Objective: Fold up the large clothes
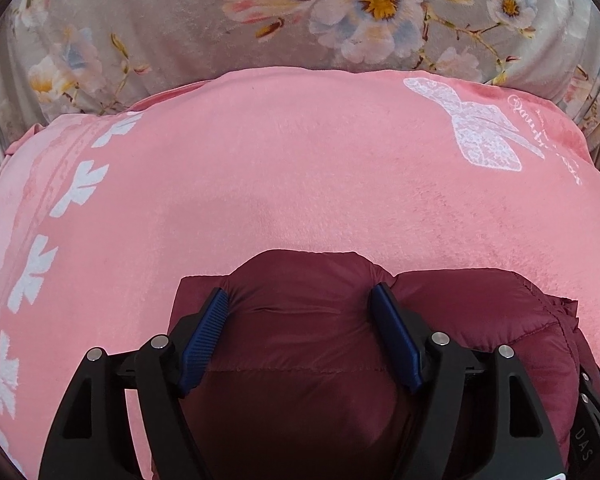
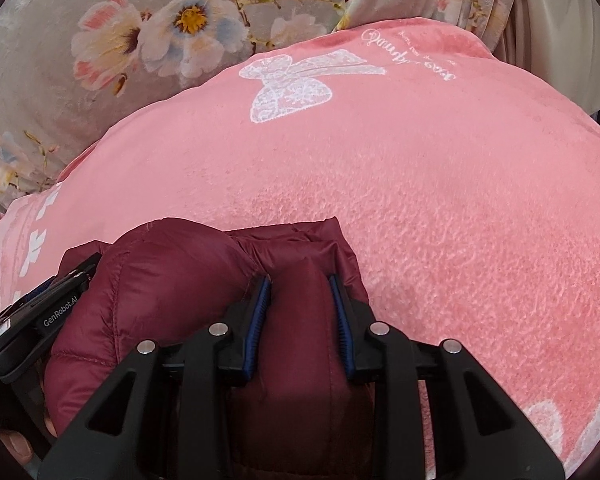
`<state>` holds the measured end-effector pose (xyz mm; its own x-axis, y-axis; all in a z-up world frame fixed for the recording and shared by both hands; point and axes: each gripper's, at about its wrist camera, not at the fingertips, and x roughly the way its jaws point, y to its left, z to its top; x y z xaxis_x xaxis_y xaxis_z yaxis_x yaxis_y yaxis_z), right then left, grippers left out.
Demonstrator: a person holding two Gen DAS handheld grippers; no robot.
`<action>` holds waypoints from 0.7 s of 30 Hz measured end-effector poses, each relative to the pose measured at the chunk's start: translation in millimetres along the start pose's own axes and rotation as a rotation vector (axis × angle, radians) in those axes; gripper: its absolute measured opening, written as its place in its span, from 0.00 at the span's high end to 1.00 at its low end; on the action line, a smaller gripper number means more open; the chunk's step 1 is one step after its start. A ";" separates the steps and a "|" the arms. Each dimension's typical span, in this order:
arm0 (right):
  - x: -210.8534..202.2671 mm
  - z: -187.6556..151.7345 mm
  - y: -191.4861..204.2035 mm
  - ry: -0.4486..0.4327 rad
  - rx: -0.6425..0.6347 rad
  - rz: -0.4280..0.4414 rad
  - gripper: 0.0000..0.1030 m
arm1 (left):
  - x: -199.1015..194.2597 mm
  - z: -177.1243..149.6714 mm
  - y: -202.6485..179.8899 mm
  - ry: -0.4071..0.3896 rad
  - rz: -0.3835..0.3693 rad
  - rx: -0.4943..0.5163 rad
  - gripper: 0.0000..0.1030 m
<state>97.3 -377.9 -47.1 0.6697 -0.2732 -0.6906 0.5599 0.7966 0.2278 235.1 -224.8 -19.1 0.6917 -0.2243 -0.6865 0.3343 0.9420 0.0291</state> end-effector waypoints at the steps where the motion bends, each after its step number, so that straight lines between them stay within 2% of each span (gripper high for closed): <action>1: 0.2 0.0 -0.1 -0.001 -0.001 0.000 0.73 | 0.2 -0.2 -0.1 -0.002 0.002 0.001 0.31; 21: 2.6 1.9 -2.7 -0.006 -0.004 0.003 0.73 | 3.0 -0.6 -4.9 -0.020 0.034 0.015 0.30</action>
<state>98.4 -381.7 -48.2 0.6741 -0.2737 -0.6861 0.5560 0.7995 0.2274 235.1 -229.9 -21.7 0.7153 -0.1972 -0.6704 0.3195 0.9455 0.0628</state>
